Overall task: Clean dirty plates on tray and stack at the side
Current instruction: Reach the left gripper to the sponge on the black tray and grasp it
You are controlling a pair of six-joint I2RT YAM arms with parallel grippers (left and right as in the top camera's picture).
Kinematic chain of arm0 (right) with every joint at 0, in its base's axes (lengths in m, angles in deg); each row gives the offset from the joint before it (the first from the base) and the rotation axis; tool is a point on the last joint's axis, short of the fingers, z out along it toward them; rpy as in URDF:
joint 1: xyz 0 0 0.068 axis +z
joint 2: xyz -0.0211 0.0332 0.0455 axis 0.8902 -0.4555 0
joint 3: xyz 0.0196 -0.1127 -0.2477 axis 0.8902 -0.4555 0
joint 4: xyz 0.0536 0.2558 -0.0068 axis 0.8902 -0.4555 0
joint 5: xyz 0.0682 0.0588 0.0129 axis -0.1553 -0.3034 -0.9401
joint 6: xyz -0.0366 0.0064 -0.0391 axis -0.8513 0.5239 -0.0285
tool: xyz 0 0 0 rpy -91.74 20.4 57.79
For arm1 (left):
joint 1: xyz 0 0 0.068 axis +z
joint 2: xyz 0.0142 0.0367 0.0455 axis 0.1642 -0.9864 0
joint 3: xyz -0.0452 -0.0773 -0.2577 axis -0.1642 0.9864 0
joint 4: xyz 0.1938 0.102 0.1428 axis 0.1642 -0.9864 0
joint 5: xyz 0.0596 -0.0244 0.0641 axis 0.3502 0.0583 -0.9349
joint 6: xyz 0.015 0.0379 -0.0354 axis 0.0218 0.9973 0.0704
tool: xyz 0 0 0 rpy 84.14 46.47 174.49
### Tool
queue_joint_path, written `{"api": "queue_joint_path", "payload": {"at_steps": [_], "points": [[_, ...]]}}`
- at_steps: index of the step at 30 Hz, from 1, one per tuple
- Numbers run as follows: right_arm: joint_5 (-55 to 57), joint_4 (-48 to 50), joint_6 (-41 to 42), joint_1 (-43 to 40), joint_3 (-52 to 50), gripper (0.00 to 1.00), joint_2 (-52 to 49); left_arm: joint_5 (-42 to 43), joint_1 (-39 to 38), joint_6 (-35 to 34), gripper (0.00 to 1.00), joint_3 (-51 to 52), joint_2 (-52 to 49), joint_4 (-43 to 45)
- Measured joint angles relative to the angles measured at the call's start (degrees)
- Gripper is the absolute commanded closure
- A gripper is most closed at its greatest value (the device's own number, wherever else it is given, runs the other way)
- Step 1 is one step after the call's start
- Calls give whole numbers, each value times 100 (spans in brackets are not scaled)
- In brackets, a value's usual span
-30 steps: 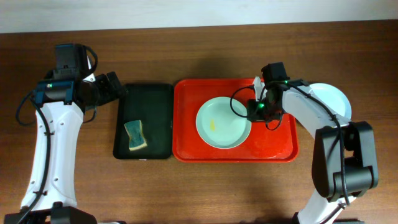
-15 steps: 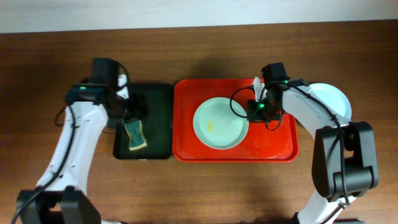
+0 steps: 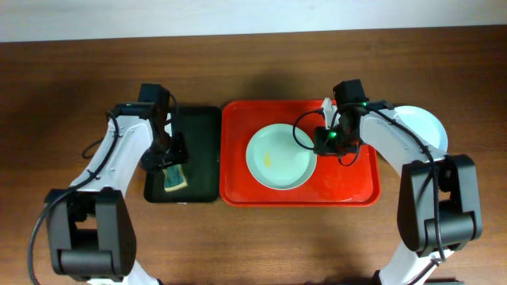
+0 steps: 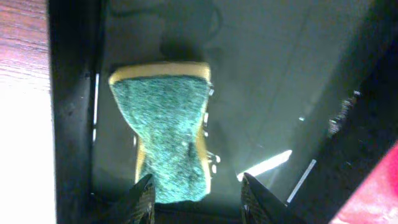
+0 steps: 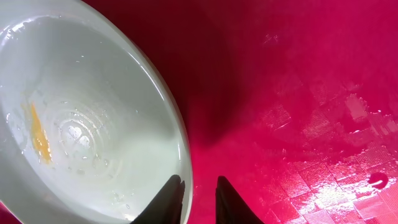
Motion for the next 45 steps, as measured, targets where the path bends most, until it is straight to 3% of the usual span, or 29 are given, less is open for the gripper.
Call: {"api": "queue_joint_path", "payload": {"at_steps": [8, 11, 16, 20, 40, 45], "points": [[0, 0, -2, 0, 0, 79, 0, -256, 4, -286, 61, 2, -122, 0], [0, 2, -7, 0, 0, 72, 0, -299, 4, -341, 64, 2, -122, 7], [-17, 2, -2, 0, 0, 70, 0, -356, 4, -431, 68, 46, -122, 101], [-17, 4, 0, 0, 0, 70, 0, -402, 4, -472, 66, 308, -131, 437], [-17, 22, 0, 0, 0, 70, 0, -439, 7, -310, 62, 776, -133, 824], [-17, 22, 0, 0, 0, 70, 0, -52, 177, -68, 63, 778, -133, 960]]}}
